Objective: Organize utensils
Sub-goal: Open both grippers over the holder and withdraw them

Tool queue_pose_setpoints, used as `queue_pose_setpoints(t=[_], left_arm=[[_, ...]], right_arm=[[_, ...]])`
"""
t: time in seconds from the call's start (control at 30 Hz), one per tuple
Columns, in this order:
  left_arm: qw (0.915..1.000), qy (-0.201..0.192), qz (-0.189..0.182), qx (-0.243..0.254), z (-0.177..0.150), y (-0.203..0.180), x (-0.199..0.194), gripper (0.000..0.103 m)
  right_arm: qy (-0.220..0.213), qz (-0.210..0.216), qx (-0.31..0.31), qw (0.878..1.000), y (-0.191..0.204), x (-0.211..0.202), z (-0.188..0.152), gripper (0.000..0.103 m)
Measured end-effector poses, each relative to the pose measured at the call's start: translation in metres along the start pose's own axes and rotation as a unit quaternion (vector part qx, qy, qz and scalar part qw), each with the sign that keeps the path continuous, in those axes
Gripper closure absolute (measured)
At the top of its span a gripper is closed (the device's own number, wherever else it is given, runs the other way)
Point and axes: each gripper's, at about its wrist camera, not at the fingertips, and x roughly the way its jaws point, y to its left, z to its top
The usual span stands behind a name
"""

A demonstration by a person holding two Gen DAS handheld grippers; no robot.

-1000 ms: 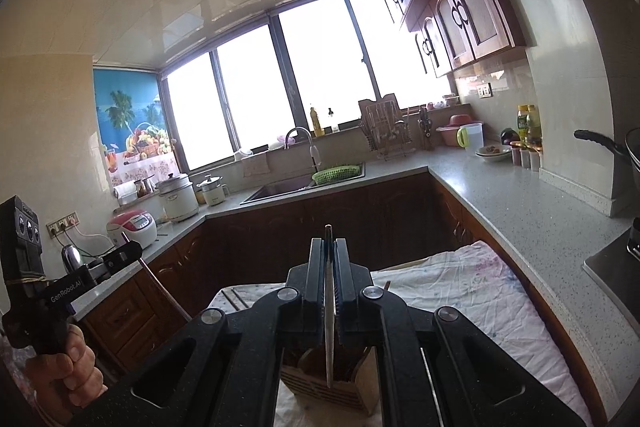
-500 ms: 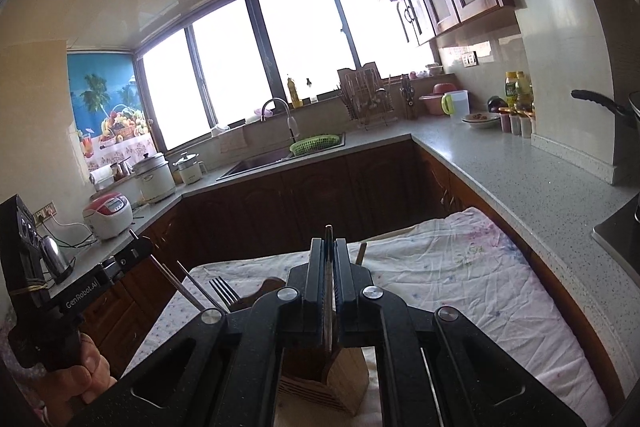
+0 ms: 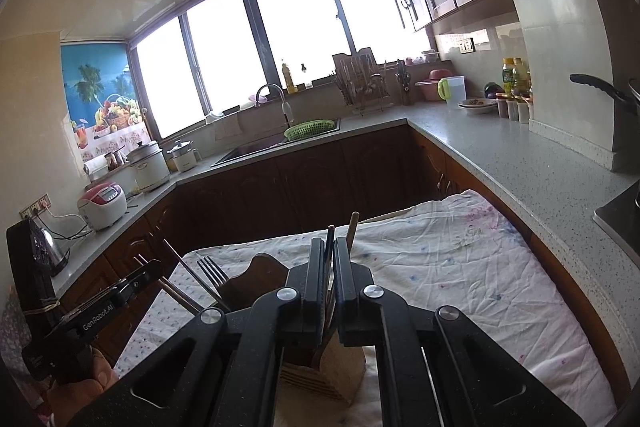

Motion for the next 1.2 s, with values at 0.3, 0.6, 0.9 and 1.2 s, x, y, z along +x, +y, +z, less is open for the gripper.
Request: queue_pose_setpoints(t=[0.3,0.6,0.9,1.2], left_arm=[[0.9998,0.005,-0.017,-0.009,0.0,0.001,-0.023,0.074],[0.9992,-0.03,-0.008,-0.026,-0.02,0.01,-0.082,0.034],[0.9991,0.0,0.025,-0.033,-0.084,0.016,-0.131,0.025],[0.9954,0.069,0.044,-0.049,-0.127,0.019,-0.14,0.025]], right_arm=[[-0.008,0.013,0.015,1.0,-0.006,-0.008,0.001,0.084],[-0.041,0.027,0.047,0.998,-0.016,-0.047,-0.003,0.048],[-0.016,0.025,0.063,0.998,-0.027,-0.075,-0.052,0.023],[0.061,0.011,0.077,0.995,-0.039,-0.077,-0.12,0.023]])
